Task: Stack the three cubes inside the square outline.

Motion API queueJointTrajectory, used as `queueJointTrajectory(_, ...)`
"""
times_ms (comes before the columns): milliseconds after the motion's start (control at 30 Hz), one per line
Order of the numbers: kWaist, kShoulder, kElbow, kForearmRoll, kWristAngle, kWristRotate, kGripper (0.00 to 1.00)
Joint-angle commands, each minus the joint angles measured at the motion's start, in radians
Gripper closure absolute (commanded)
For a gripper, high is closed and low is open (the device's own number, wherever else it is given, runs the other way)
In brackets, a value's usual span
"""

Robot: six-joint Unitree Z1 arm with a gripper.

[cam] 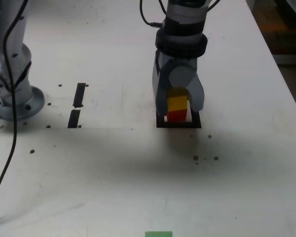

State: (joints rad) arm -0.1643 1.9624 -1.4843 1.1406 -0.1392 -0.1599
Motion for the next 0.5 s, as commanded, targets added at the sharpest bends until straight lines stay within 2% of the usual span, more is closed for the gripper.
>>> queueJointTrajectory(0, 0.003, -0.001, 0.001, -0.003, 0.004, 0.002, 0.43)
queueJointTrajectory(467, 0.018, -0.004, 0.011, -0.016, 0.032, 0.019, 0.4)
